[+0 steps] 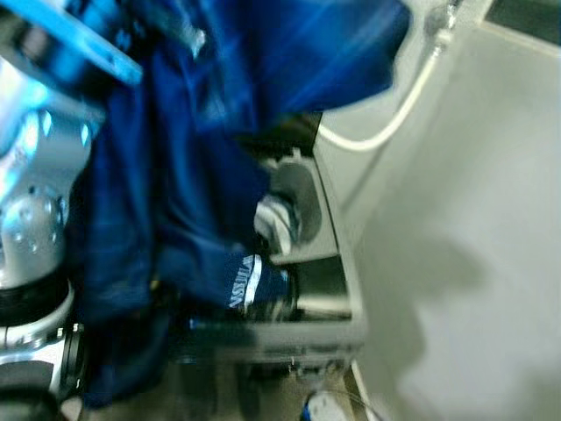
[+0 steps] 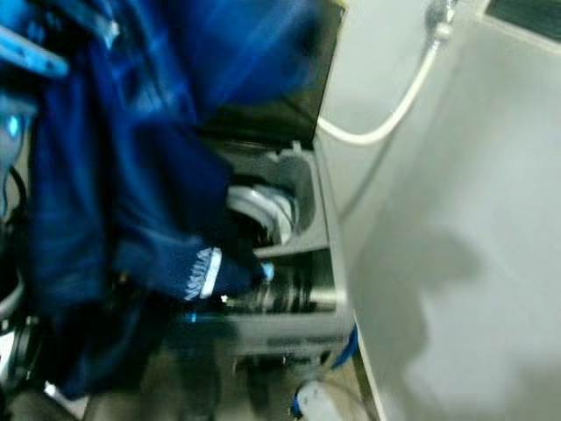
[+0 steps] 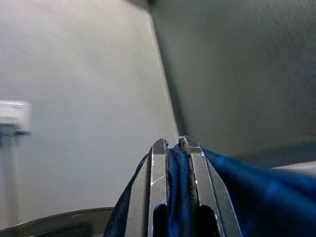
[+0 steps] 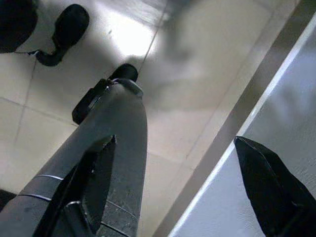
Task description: Clothes washing
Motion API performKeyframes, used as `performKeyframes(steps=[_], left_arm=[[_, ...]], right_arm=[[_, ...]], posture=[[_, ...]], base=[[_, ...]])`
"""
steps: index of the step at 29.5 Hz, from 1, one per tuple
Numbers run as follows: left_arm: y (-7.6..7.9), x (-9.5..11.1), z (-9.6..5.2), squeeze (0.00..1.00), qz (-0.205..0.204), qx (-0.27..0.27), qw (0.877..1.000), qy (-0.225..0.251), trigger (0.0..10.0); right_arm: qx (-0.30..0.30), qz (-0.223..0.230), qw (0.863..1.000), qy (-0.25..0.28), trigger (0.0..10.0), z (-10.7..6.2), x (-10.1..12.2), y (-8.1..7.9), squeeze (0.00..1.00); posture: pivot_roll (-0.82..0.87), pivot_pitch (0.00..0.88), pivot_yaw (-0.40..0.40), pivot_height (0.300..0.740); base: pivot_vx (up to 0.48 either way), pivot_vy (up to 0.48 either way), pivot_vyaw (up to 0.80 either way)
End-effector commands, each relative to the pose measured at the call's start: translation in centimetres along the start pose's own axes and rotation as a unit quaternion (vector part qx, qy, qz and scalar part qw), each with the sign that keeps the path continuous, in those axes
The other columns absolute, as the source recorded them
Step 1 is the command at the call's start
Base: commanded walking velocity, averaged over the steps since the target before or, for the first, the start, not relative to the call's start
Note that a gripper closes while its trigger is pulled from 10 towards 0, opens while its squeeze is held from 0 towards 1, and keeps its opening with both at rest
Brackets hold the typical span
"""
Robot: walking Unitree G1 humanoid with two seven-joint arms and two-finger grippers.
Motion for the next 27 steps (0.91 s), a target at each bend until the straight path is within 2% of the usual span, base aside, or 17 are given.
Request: performKeyframes(steps=[1,5,8,10,11,13,15,16,18,20,21,22,23,24,25,26,27], left_arm=[[1.2,0.6,0.6,0.00,0.004,-0.033,0.999,0.009,10.0],[1.1,0.7,0.7,0.00,0.006,-0.031,0.999,0.010,10.0],[-0.5,1.9,1.6,0.00,0.060,-0.018,0.998,0.014,10.0],[-0.5,1.9,1.6,0.00,0.060,-0.018,0.998,0.014,10.0],[-1.5,2.4,2.3,0.00,0.102,-0.005,0.995,0.018,10.0],[-1.5,2.4,2.3,0.00,0.102,-0.005,0.995,0.018,10.0],[-5.0,4.3,4.5,0.00,0.237,0.040,0.970,0.023,10.0],[-5.0,4.3,4.5,0.00,0.237,0.040,0.970,0.023,10.0],[-6.2,5.1,5.1,0.00,0.279,0.054,0.959,0.022,10.0],[-10.6,7.2,5.5,0.00,0.391,0.128,0.912,0.000,10.0],[-10.6,7.2,5.5,0.00,0.391,0.128,0.912,0.000,10.0],[-12.2,8.0,5.2,0.00,0.437,0.158,0.886,-0.011,10.0],[-14.2,9.2,4.2,0.00,0.494,0.200,0.846,-0.027,10.0],[-14.2,9.2,4.2,0.00,0.494,0.200,0.846,-0.027,10.0],[-16.3,10.1,2.7,0.00,0.520,0.244,0.818,-0.043,10.0],[-17.5,10.7,1.7,0.00,0.532,0.271,0.801,-0.052,10.0],[-18.6,10.5,0.4,0.00,0.513,0.294,0.804,-0.059,10.0]], right_arm=[[-0.014,0.011,1.000,0.008,10.0,-0.2,0.2,1.0,0.00],[-0.014,0.011,1.000,0.008,10.0,-0.2,0.2,1.0,0.00],[-0.010,0.010,1.000,0.005,10.0,-0.2,0.0,0.9,0.00],[-0.010,0.010,1.000,0.005,10.0,-0.2,0.0,0.9,0.00],[-0.010,0.008,1.000,0.004,10.0,-0.2,0.0,0.9,0.00],[-0.010,0.008,1.000,0.004,10.0,-0.2,0.0,0.9,0.00],[-0.008,0.007,1.000,0.006,10.0,-0.1,0.3,0.7,0.00],[-0.008,0.007,1.000,0.006,10.0,-0.1,0.3,0.7,0.00],[-0.007,0.007,1.000,0.007,10.0,-0.1,0.4,0.6,0.00],[-0.005,0.010,1.000,0.009,10.0,-0.1,0.5,0.4,0.00],[-0.005,0.010,1.000,0.009,10.0,-0.1,0.5,0.4,0.00],[-0.004,0.012,1.000,0.010,10.0,0.0,0.6,0.3,0.00],[-0.004,0.015,1.000,0.010,10.0,0.0,0.5,0.3,0.00],[-0.004,0.015,1.000,0.010,10.0,0.0,0.5,0.3,0.00],[-0.004,0.017,1.000,0.009,10.0,0.0,0.4,0.2,0.00],[-0.004,0.019,1.000,0.009,10.0,0.0,0.3,0.2,0.00],[-0.004,0.020,1.000,0.007,10.0,0.0,0.2,0.2,0.00]], posture=[[0.29,0.000,-0.117,0.740],[0.29,0.000,-0.117,0.740],[0.30,0.000,-0.123,0.740],[0.30,0.000,-0.123,0.740],[0.30,0.000,-0.124,0.740],[0.30,0.000,-0.124,0.740],[0.31,0.000,-0.122,0.740],[0.31,0.000,-0.122,0.740],[0.31,0.000,-0.120,0.740],[0.30,0.000,-0.107,0.740],[0.30,0.000,-0.107,0.740],[0.30,0.000,-0.107,0.740],[0.29,0.000,-0.098,0.740],[0.29,0.000,-0.098,0.740],[0.29,0.000,-0.095,0.740],[0.29,0.000,-0.093,0.740],[0.29,0.000,-0.093,0.740]], base=[[0.000,0.000,0.00],[0.000,0.000,0.00],[0.000,0.000,0.00],[0.000,0.000,0.00],[0.000,0.000,0.00],[0.000,0.000,0.00],[0.000,0.000,0.00],[0.000,0.000,0.00],[0.000,0.000,0.00],[0.000,0.000,0.00],[0.000,0.000,0.00],[0.000,0.000,0.00],[0.000,0.000,0.00],[0.000,0.000,0.00],[0.000,0.000,0.00],[0.000,0.000,0.00],[0.000,0.000,0.00]])
Point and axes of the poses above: a point about 5 cm out from each wrist's last joint towards the gripper, its own z axis pointing out of the wrist towards the gripper, its own x axis along the axis of the wrist's last joint, y = z × x, the point moved 4 cm from there along z, pointing out of the wrist towards the gripper, and after that the axes turned 8 degrees about -z, right-handed, at the moved point
